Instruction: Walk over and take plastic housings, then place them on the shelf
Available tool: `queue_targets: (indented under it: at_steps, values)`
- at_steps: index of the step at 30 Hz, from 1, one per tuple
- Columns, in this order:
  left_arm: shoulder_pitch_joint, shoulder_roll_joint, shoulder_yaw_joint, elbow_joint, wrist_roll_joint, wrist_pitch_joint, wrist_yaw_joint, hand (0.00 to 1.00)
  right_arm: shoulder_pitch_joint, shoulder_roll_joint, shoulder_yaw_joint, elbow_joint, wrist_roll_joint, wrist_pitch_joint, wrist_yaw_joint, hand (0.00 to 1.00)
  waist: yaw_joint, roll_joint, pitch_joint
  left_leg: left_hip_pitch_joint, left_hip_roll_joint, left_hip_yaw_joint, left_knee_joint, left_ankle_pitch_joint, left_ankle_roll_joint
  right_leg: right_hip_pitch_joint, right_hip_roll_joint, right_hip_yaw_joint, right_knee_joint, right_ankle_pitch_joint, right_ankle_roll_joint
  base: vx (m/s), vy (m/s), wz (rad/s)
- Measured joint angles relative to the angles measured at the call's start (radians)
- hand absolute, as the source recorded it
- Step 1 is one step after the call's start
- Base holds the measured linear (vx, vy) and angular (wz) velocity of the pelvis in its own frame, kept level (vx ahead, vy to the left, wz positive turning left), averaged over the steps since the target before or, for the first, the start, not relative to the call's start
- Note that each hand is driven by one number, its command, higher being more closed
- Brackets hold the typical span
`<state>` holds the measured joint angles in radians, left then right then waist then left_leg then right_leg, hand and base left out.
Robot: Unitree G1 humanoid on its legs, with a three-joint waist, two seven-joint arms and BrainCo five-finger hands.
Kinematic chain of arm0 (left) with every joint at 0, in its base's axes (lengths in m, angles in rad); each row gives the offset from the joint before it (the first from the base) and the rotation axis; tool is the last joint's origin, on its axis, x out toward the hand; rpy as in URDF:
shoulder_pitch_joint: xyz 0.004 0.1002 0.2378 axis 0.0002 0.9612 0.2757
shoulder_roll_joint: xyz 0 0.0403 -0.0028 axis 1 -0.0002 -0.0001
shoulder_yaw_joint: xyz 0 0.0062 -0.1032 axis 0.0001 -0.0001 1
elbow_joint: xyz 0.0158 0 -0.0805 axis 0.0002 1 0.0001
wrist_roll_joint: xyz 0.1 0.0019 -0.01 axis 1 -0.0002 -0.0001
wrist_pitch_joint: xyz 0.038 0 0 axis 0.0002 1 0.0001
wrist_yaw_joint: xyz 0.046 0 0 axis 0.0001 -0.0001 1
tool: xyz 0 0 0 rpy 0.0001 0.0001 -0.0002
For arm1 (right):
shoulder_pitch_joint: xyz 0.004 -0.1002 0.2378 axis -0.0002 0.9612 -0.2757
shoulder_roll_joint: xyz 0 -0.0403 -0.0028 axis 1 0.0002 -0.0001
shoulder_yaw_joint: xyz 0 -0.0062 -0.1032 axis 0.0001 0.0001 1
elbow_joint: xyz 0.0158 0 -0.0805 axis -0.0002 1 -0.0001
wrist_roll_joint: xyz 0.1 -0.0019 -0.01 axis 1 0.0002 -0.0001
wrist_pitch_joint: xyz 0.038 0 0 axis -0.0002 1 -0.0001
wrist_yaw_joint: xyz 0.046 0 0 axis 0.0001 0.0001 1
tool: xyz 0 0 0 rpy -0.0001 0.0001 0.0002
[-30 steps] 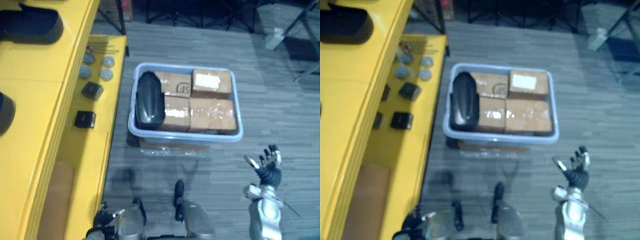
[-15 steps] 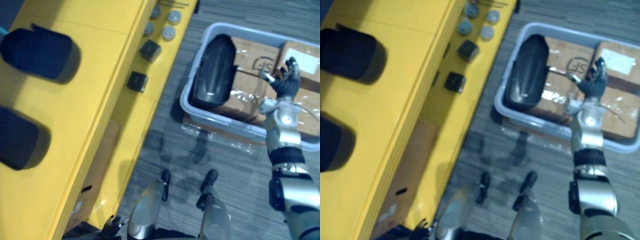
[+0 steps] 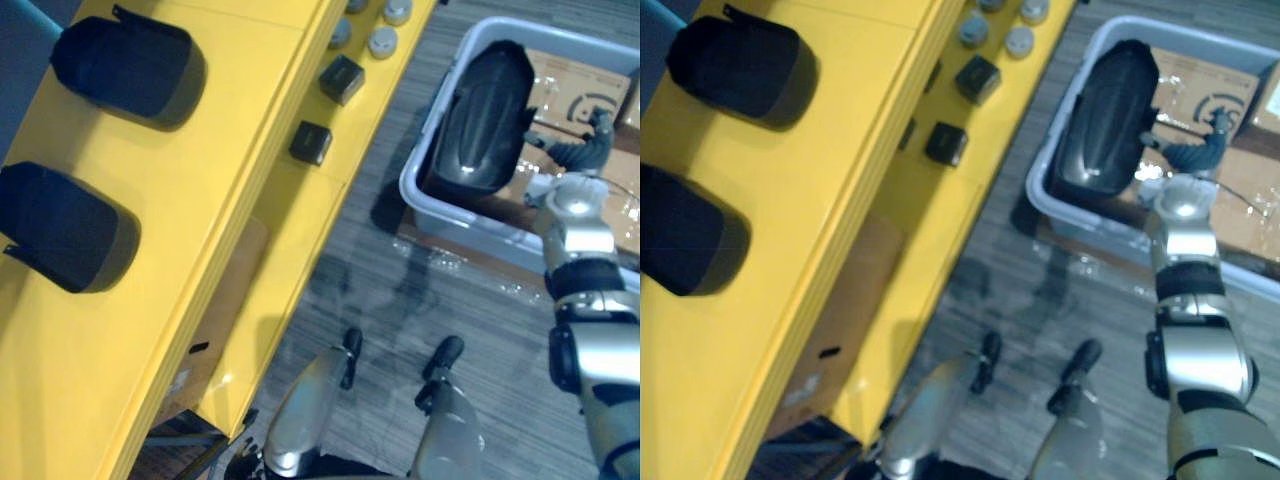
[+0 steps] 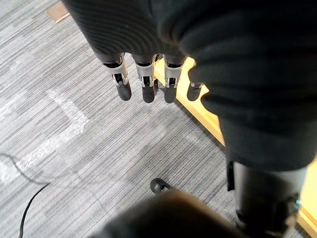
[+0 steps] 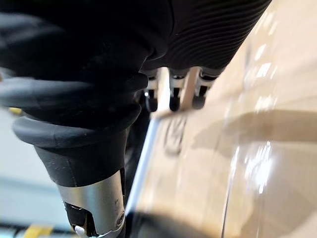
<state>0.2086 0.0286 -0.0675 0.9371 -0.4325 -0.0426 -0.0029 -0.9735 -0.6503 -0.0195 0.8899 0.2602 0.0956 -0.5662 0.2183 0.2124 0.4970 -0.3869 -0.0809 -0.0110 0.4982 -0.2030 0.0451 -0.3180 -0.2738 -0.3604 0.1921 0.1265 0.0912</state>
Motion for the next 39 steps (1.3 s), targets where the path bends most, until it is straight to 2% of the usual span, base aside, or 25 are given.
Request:
queue_targets:
  at_steps: [4,5,7,12,13,15,16,18,20,21,22,23,25,27,29,31,33,37,39]
  values:
    - [-0.022,0.0,-0.036,0.044,-0.014,0.001,0.0,0.0,-0.026,-0.051,0.0,0.032,0.0,0.004,-0.039,0.0,0.016,0.043,-0.03,-0.011,-0.002,-0.002,-0.001,0.0,0.0,-0.023,-0.007,0.002,0.029,-0.017,0.0,0.0,0.0,0.01]
    - [-0.022,-0.001,-0.047,0.055,-0.038,0.002,-0.001,0.0,-0.033,-0.062,0.001,0.033,0.0,0.021,-0.031,0.0,0.019,0.05,-0.035,-0.019,-0.003,-0.002,-0.001,0.001,-0.001,-0.035,-0.01,0.002,0.038,-0.021,-0.002,-0.01,0.0,0.05]
    - [-0.024,-0.002,-0.064,0.061,-0.061,0.004,-0.001,0.0,-0.033,-0.071,0.003,0.053,0.0,0.038,-0.007,0.0,0.029,0.063,-0.045,-0.031,-0.004,-0.005,-0.001,0.003,-0.004,-0.052,-0.013,0.001,0.051,-0.026,-0.003,0.0,-0.003,0.02]
    - [-0.025,-0.008,-0.07,0.068,-0.07,0.009,-0.004,0.0,-0.036,-0.093,0.019,0.099,-0.001,0.04,0.02,0.0,0.052,0.081,-0.058,-0.037,-0.01,-0.015,0.001,0.004,-0.006,-0.068,-0.023,-0.004,0.083,-0.049,-0.003,0.0,-0.003,0.1]
    - [-0.033,-0.008,-0.075,0.08,-0.07,0.021,-0.008,0.0,-0.06,-0.121,0.031,0.1,-0.001,0.029,-0.017,0.0,0.056,0.097,-0.07,-0.07,-0.014,-0.035,0.017,0.003,-0.006,-0.082,-0.023,-0.026,0.086,-0.051,-0.003,-0.01,0.014,0.22]
    - [-0.037,-0.01,-0.075,0.082,-0.07,0.018,-0.017,0.0,-0.076,-0.131,0.029,0.1,-0.01,-0.023,-0.072,0.0,0.074,0.098,-0.071,-0.079,-0.014,-0.034,0.019,0.003,-0.006,-0.096,-0.026,-0.024,0.097,-0.054,-0.004,-0.01,0.009,0.1]
    - [-0.039,-0.011,-0.076,0.084,-0.07,0.014,-0.019,0.0,-0.101,-0.131,0.029,0.099,-0.044,-0.066,-0.111,0.0,0.08,0.098,-0.071,-0.081,-0.014,-0.036,0.02,0.003,-0.006,-0.099,-0.026,-0.025,0.102,-0.057,-0.005,0.0,0.0,0.0]
    - [-0.04,-0.01,-0.079,0.086,-0.07,0.011,-0.02,0.0,-0.142,-0.133,0.028,0.096,-0.054,-0.091,-0.138,0.0,0.081,0.099,-0.072,-0.084,-0.014,-0.038,0.023,0.003,-0.006,-0.101,-0.027,-0.026,0.105,-0.059,-0.005,-0.01,0.019,0.04]
    - [-0.042,-0.01,-0.088,0.088,-0.072,0.006,-0.022,0.0,-0.148,-0.14,0.028,0.051,-0.135,-0.167,-0.246,0.0,0.088,0.102,-0.074,-0.084,-0.015,-0.041,0.026,0.002,-0.006,-0.101,-0.031,-0.029,0.113,-0.066,-0.005,-0.01,0.03,0.06]
    - [-0.046,-0.005,-0.094,0.088,-0.078,0.01,-0.042,0.0,-0.165,-0.143,0.028,0.018,-0.192,-0.203,-0.332,0.0,0.09,0.105,-0.076,-0.084,-0.016,-0.043,0.026,0.002,-0.006,-0.102,-0.037,-0.031,0.121,-0.073,-0.003,-0.02,0.043,0.07]
    - [-0.051,-0.002,-0.094,0.096,-0.081,0.022,-0.058,0.0,-0.185,-0.143,0.028,0.018,-0.229,-0.214,-0.387,0.0,0.09,0.106,-0.077,-0.082,-0.016,-0.044,0.026,0.002,-0.006,-0.102,-0.039,-0.032,0.127,-0.076,-0.003,-0.02,0.038,0.05]
    - [-0.051,-0.001,-0.097,0.096,-0.081,0.027,-0.061,0.0,-0.189,-0.143,0.028,0.018,-0.237,-0.224,-0.398,0.0,0.09,0.106,-0.077,-0.081,-0.016,-0.044,0.025,0.002,-0.006,-0.102,-0.039,-0.032,0.129,-0.076,-0.003,0.0,0.0,0.0]
    - [-0.051,0.001,-0.111,0.106,-0.081,0.034,-0.076,0.0,-0.191,-0.144,0.029,0.017,-0.236,-0.247,-0.395,0.0,0.093,0.108,-0.076,-0.075,-0.016,-0.041,0.015,0.002,-0.007,-0.102,-0.04,-0.028,0.131,-0.078,-0.004,0.0,0.01,-0.02]
    - [-0.051,0.001,-0.112,0.109,-0.081,0.043,-0.085,0.0,-0.191,-0.144,0.033,0.017,-0.235,-0.247,-0.39,0.0,0.095,0.109,-0.077,-0.069,-0.016,-0.038,0.009,0.003,-0.007,-0.101,-0.041,-0.025,0.132,-0.079,-0.004,0.0,0.008,-0.03]
    - [-0.051,0.001,-0.113,0.116,-0.081,0.05,-0.09,0.0,-0.191,-0.144,0.051,0.018,-0.19,-0.241,-0.289,0.0,0.096,0.116,-0.082,-0.067,-0.016,-0.038,0.001,0.004,-0.007,-0.101,-0.041,-0.025,0.129,-0.08,-0.004,0.0,0.0,0.0]
    - [-0.051,0.0,-0.115,0.122,-0.08,0.05,-0.093,0.0,-0.186,-0.141,0.066,0.02,-0.158,-0.228,-0.238,0.0,0.097,0.124,-0.089,-0.067,-0.016,-0.039,-0.002,0.004,-0.008,-0.102,-0.041,-0.025,0.127,-0.081,-0.004,0.02,0.009,0.01]
    - [-0.051,0.001,-0.134,0.13,-0.08,0.047,-0.093,0.0,-0.178,-0.133,0.071,0.023,-0.133,-0.197,-0.185,0.0,0.103,0.136,-0.1,-0.067,-0.017,-0.043,-0.005,0.004,-0.008,-0.102,-0.04,-0.028,0.125,-0.083,-0.002,0.04,0.017,0.04]
    - [-0.051,0.001,-0.149,0.139,-0.082,0.036,-0.093,0.0,-0.171,-0.117,0.073,0.037,-0.124,-0.153,-0.135,0.0,0.111,0.141,-0.104,-0.062,-0.017,-0.046,-0.018,0.005,-0.009,-0.102,-0.04,-0.03,0.124,-0.085,-0.001,0.03,0.009,0.01]
    - [-0.051,0.001,-0.153,0.139,-0.111,0.035,-0.092,0.0,-0.17,-0.116,0.094,0.068,-0.115,-0.098,-0.089,0.0,0.123,0.141,-0.104,-0.06,-0.018,-0.049,-0.018,0.005,-0.009,-0.102,-0.041,-0.034,0.128,-0.092,0.002,0.01,0.015,0.06]
